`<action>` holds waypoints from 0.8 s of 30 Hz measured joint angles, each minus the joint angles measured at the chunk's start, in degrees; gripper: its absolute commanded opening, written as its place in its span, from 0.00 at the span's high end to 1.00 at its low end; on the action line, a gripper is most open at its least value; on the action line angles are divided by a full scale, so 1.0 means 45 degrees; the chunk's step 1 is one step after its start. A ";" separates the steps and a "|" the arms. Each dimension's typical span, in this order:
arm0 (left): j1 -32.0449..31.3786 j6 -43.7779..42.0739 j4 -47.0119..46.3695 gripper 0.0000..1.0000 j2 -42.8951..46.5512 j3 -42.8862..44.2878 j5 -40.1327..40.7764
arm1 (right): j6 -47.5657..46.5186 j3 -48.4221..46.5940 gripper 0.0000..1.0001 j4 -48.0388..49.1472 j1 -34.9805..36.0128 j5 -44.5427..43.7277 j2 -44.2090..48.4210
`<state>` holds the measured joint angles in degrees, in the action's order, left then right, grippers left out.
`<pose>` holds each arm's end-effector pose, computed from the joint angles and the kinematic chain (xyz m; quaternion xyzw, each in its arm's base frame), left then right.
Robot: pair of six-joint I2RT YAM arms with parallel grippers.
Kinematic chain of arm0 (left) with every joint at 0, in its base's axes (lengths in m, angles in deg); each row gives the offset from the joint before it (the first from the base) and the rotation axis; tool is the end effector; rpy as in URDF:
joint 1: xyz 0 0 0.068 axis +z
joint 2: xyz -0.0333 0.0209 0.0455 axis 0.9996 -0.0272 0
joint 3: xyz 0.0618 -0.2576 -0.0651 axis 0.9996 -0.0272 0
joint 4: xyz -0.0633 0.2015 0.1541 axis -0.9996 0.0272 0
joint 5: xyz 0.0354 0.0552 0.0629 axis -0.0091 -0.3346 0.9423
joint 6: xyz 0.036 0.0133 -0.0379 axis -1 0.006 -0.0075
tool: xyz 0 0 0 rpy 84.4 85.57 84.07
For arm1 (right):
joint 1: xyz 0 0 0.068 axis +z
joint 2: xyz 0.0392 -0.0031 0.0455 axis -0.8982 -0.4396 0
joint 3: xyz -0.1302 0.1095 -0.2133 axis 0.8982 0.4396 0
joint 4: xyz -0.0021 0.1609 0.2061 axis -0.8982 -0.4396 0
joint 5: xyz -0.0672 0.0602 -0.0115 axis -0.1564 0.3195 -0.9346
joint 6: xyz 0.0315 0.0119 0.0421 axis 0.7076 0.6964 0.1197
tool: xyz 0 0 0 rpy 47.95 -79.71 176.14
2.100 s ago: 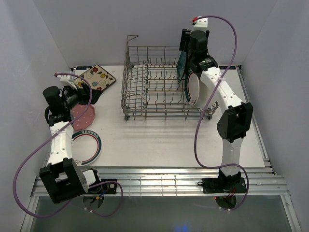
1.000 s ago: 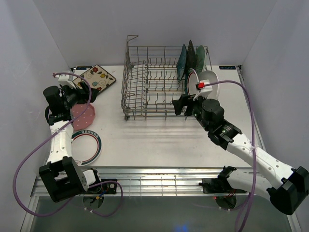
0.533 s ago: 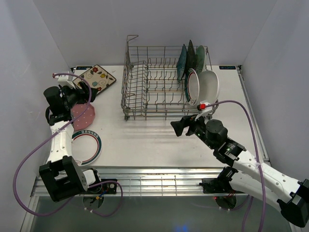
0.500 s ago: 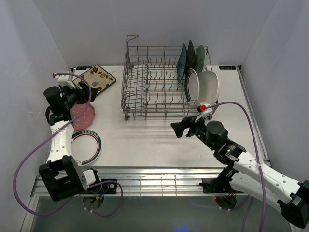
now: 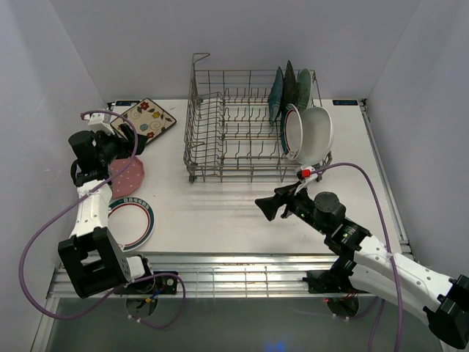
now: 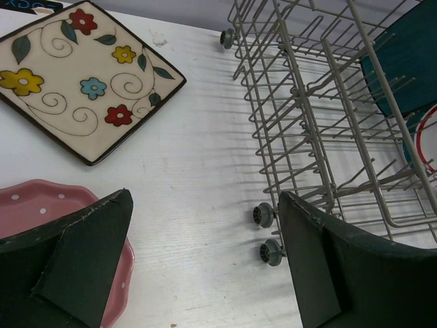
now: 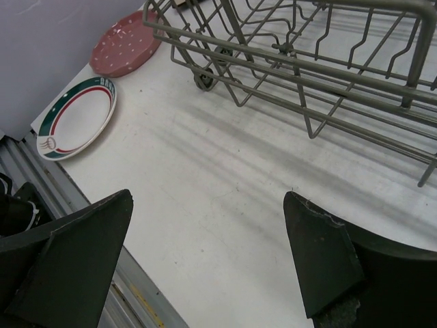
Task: Load the plates into the dish rack
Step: Move the plate to the center of the board.
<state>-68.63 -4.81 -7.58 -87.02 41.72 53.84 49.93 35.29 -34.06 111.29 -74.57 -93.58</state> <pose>0.2795 0.0789 0.2999 -0.0312 0.7918 -0.1956 0.5778 0.1225 0.1291 0.2588 -0.1322 0.7179 0.3691 0.5753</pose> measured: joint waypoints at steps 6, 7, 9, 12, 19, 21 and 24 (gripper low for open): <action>0.0058 -0.0767 0.0170 0.02 -0.0219 0.0068 0.1025 | 0.0063 0.0078 0.04 0.0291 0.0063 0.0452 -0.0631; 0.0073 -0.0967 0.0253 0.02 -0.0325 0.0102 0.1243 | 0.0063 0.0083 0.04 0.0306 0.0063 0.0510 -0.0661; 0.0073 -0.1433 0.0471 0.02 -0.0529 0.0131 0.1627 | 0.0063 0.0078 0.04 0.0330 0.0063 0.0607 -0.0680; 0.0083 -0.2215 0.0884 0.02 -0.0748 0.0131 0.1933 | 0.0063 0.0078 0.04 0.0340 0.0063 0.0665 -0.0685; 0.0083 -0.3900 0.1564 0.02 -0.0811 -0.0063 0.2171 | 0.0063 0.0073 0.04 0.0359 0.0063 0.1001 -0.1039; 0.0083 -0.4347 0.1685 0.02 -0.0806 -0.0253 0.2229 | 0.0097 0.0073 0.04 0.0384 0.0063 0.1083 -0.1209; 0.0083 -0.4935 0.1904 0.02 -0.0753 -0.0627 0.2278 | 0.0155 0.0073 0.04 0.0568 0.0068 0.1292 -0.1457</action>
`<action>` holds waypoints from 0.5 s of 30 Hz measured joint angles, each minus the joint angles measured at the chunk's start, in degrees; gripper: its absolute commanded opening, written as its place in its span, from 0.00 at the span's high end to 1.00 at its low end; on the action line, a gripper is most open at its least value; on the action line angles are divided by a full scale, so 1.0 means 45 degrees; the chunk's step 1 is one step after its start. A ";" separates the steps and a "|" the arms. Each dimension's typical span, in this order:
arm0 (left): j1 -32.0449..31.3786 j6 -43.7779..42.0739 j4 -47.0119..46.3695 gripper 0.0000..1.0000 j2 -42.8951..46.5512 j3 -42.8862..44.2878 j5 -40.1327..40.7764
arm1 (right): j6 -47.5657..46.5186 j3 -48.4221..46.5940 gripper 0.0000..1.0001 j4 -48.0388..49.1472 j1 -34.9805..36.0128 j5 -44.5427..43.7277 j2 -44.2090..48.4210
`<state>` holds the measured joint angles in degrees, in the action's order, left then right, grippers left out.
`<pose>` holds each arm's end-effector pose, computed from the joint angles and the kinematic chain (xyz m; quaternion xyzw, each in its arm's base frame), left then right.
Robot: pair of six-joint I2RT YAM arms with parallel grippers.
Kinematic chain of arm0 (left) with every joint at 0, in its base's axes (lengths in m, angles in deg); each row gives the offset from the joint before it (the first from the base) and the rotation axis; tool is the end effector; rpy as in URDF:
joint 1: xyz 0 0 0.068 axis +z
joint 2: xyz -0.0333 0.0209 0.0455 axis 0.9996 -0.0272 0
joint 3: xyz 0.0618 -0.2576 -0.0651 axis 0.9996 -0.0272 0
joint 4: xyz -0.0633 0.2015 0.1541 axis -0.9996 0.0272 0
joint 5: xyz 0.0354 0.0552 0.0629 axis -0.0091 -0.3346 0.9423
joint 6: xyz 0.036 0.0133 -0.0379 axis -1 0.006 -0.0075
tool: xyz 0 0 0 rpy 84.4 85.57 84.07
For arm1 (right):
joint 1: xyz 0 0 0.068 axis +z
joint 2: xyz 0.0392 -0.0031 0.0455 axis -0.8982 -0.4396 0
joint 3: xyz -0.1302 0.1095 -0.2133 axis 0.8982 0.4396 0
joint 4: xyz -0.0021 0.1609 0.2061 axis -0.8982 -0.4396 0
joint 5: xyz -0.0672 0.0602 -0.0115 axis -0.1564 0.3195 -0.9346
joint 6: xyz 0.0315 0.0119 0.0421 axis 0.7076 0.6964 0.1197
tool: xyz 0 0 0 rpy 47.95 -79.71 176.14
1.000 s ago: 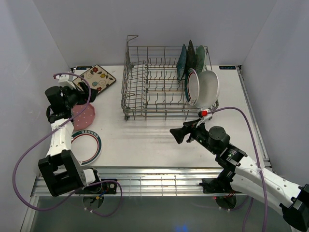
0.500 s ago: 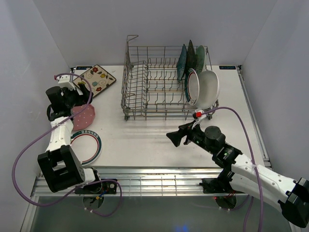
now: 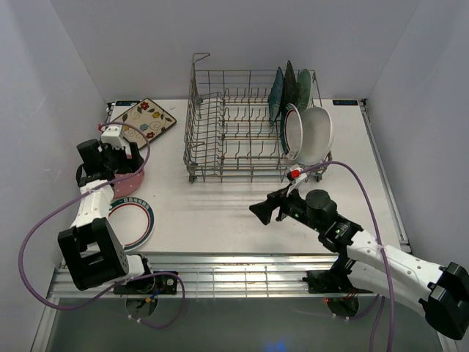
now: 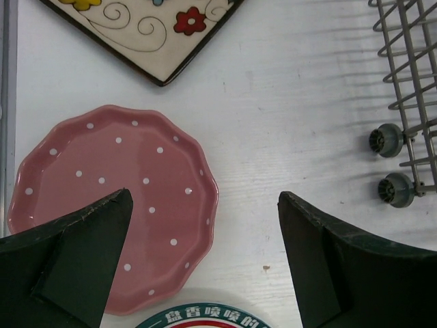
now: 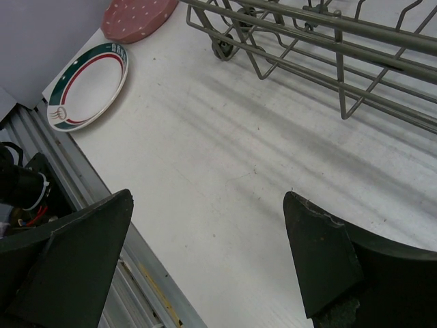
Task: Load the plates into the dish rack
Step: Move the plate to the center of the board.
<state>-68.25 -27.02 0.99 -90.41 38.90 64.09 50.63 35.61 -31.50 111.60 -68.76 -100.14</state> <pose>0.2781 0.0864 0.2515 0.0394 0.8635 -0.0512 0.5002 0.1299 0.1441 0.2427 -0.1686 0.7361 0.3886 0.5279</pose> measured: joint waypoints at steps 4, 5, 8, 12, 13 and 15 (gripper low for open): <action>0.0000 -0.0685 0.0321 0.02 0.0389 -0.0529 0.0029 | 0.0083 -0.0005 0.04 0.0272 0.0034 0.0209 -0.0437; 0.0000 -0.0860 0.0379 0.02 0.0525 -0.0646 0.0039 | 0.0092 -0.0005 0.04 0.0345 0.0058 0.0277 -0.0568; 0.0000 -0.1384 0.0680 0.02 0.0811 -0.0835 0.0189 | 0.0136 -0.0005 0.04 0.0491 0.0175 0.0457 -0.0903; 0.0000 -0.1938 0.0962 0.02 0.1268 -0.1350 0.0665 | 0.0209 -0.0126 0.03 0.0665 0.0393 0.0699 -0.1379; 0.0000 -0.2025 0.1010 0.02 0.1467 -0.1569 0.0806 | 0.0238 -0.0189 0.02 0.0743 0.0466 0.0719 -0.1535; 0.0015 -0.2157 0.1161 0.02 0.1846 -0.1991 0.1171 | 0.0287 -0.0359 0.02 0.0865 0.0641 0.0758 -0.1909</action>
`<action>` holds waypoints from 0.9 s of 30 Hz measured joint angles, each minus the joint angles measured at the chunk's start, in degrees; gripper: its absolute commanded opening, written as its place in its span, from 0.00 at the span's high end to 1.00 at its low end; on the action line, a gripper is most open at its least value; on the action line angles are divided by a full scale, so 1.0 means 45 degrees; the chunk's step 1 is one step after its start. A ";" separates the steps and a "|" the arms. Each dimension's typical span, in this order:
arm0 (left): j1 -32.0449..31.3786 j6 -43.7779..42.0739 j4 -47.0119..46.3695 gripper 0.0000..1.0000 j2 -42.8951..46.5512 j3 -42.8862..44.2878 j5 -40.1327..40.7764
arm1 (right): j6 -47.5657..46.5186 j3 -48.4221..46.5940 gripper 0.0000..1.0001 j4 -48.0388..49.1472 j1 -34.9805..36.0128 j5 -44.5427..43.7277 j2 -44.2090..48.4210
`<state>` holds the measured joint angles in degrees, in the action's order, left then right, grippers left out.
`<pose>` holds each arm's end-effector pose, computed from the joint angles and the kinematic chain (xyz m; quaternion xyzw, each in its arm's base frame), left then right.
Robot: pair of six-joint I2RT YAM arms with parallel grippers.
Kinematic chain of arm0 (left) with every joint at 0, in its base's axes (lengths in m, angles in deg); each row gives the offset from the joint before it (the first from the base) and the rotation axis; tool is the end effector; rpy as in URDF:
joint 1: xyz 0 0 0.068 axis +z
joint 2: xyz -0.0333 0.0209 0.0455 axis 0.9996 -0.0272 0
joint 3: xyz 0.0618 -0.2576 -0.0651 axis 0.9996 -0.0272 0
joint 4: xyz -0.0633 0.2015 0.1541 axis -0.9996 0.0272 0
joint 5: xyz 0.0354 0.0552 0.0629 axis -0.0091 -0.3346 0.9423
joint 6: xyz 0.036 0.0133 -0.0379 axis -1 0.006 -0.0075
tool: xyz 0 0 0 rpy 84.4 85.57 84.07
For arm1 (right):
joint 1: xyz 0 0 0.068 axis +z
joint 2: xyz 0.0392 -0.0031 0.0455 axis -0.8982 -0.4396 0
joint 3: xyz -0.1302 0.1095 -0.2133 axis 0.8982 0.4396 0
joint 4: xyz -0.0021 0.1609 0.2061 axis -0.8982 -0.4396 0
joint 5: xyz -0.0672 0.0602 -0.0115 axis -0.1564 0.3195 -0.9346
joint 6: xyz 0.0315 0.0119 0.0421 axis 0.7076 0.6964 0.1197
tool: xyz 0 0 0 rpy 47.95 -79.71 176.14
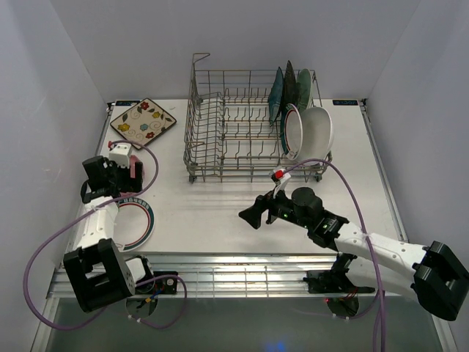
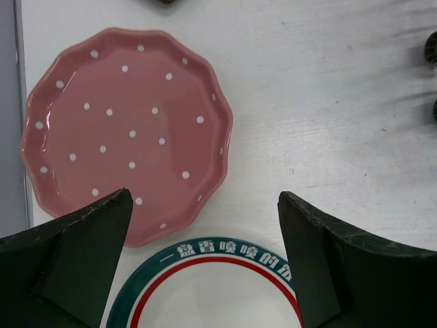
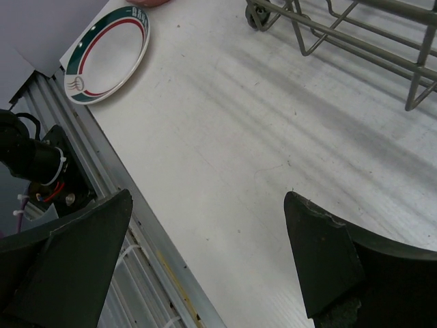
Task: Load the plates into the dish rack
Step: Move the plate to the center of the board.
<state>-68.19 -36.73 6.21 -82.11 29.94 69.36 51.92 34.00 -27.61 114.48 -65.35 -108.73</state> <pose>0.2371 0.0748 0.2273 0.0830 0.8882 0.0104 0.4518 0.1349 0.1687 0.2322 -0.2007 0.7459 0.4131 0.4825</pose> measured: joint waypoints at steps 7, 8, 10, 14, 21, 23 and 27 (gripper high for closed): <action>0.0607 -0.0097 0.0520 0.02 0.0821 -0.0568 0.0408 | 0.0155 -0.0695 0.02 0.0529 0.0573 0.0073 -0.1734; 0.0816 -0.0092 0.0573 0.02 0.0903 -0.0573 0.0398 | 0.0180 -0.0772 0.02 0.0593 0.0641 0.0087 -0.1957; 0.1287 -0.0083 0.0636 0.02 0.1010 -0.0573 0.0335 | 0.0204 -0.0894 0.02 0.0772 0.0738 0.0151 -0.2327; 0.3298 -0.0083 0.1137 0.02 0.0952 -0.0437 -0.0573 | 0.0238 -0.1103 0.02 0.1069 0.0962 0.0243 -0.2841; 0.6785 -0.1520 0.3206 0.02 -0.0573 0.0549 -0.3347 | 0.0277 -0.1171 0.02 0.1307 0.1078 0.0282 -0.3016; 0.7232 -0.2050 0.3740 0.02 -0.0777 0.0549 -0.3764 | 0.0277 -0.1175 0.02 0.1311 0.1103 0.0291 -0.3016; 0.7737 -0.3147 0.4556 0.02 -0.1161 0.0554 -0.4503 | 0.0287 -0.1277 0.02 0.1355 0.1127 0.0350 -0.3041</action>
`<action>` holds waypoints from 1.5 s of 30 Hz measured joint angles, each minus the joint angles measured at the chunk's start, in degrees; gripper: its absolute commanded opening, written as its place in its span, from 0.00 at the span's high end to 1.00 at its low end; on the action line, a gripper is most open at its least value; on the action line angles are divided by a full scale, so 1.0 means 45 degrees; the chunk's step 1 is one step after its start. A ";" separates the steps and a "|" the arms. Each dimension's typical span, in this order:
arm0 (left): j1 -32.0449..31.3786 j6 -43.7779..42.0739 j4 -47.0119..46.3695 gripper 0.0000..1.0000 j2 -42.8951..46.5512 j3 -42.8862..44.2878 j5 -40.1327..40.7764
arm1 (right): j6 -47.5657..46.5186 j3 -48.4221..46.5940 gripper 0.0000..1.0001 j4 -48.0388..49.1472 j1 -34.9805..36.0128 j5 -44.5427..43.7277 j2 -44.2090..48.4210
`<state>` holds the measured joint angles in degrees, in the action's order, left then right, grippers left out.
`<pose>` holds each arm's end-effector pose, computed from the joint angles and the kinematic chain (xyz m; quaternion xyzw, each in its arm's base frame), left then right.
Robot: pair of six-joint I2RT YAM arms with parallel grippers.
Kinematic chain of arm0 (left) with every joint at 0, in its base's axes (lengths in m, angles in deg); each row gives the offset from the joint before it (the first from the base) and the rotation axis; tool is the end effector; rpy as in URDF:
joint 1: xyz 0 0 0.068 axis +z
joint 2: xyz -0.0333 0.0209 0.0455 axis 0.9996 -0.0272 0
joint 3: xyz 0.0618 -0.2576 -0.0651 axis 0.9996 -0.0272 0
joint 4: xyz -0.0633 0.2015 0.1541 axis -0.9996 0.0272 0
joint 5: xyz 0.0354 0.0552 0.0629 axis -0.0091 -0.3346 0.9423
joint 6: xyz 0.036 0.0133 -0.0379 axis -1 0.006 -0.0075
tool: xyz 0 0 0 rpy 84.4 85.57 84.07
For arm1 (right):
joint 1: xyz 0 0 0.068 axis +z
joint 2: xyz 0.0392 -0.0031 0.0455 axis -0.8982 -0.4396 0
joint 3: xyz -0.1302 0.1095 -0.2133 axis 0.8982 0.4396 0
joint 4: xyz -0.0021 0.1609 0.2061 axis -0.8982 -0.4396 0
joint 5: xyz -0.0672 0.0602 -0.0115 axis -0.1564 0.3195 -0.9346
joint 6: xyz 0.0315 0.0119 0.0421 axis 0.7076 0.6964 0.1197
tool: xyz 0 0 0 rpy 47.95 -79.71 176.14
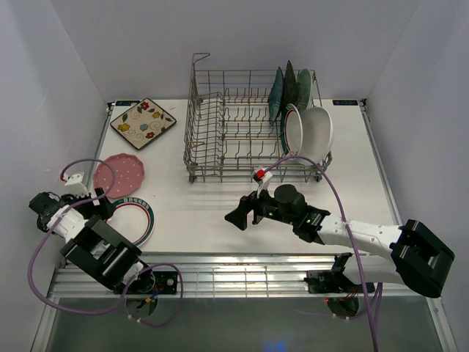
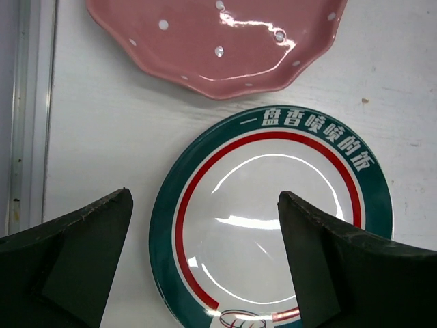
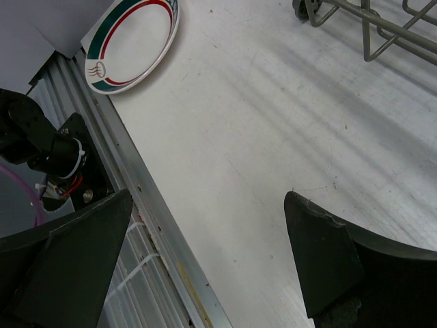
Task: Load the plates into the dish rack
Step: Move the plate to the center of the board.
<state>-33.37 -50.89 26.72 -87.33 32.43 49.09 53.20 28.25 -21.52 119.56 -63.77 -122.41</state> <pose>0.1512 0.1767 0.2017 -0.0726 0.9138 -0.0692 0.3937 0.1422 0.2150 0.2261 -0.2356 0.7459 0.4393 0.4417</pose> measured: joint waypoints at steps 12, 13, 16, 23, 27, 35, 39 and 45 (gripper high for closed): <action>0.1987 -0.2749 0.1943 0.02 -0.1851 0.0403 -0.1054 | 0.0039 -0.0189 0.02 0.0189 0.0165 0.0029 -0.0112; 0.2001 -0.2846 0.1991 0.02 -0.1875 0.0403 -0.1064 | 0.0044 -0.0214 0.02 0.0214 0.0170 0.0039 -0.0146; 0.2001 -0.3036 0.2006 0.05 -0.1967 0.0403 -0.1117 | 0.0044 -0.0248 0.02 0.0219 0.0194 0.0068 -0.0253; 0.1996 -0.3313 0.2016 0.13 -0.2555 0.0398 -0.1268 | 0.0063 -0.0296 0.02 0.0228 0.0253 0.0102 -0.0355; 0.1996 -0.3381 0.2045 0.16 -0.2642 0.0238 -0.1341 | 0.0083 -0.0296 0.02 0.0228 0.0262 0.0112 -0.0359; 0.1778 -0.3487 0.2084 0.33 -0.2637 -0.0175 -0.1350 | 0.0097 -0.0466 0.02 0.0277 0.0364 0.0155 -0.0534; 0.1345 -0.3526 0.2215 0.42 -0.2560 -0.0384 -0.1384 | 0.0151 -0.0471 0.02 0.0359 0.0393 0.0228 -0.0631; 0.0831 -0.3497 0.2681 0.59 -0.2181 -0.0476 -0.1481 | 0.0248 -0.0471 0.02 0.0597 0.0393 0.0262 -0.0738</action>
<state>-29.63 -66.63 38.78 -97.14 30.29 42.43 54.32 26.13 -18.83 121.33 -62.59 -125.73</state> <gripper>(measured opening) 0.436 0.979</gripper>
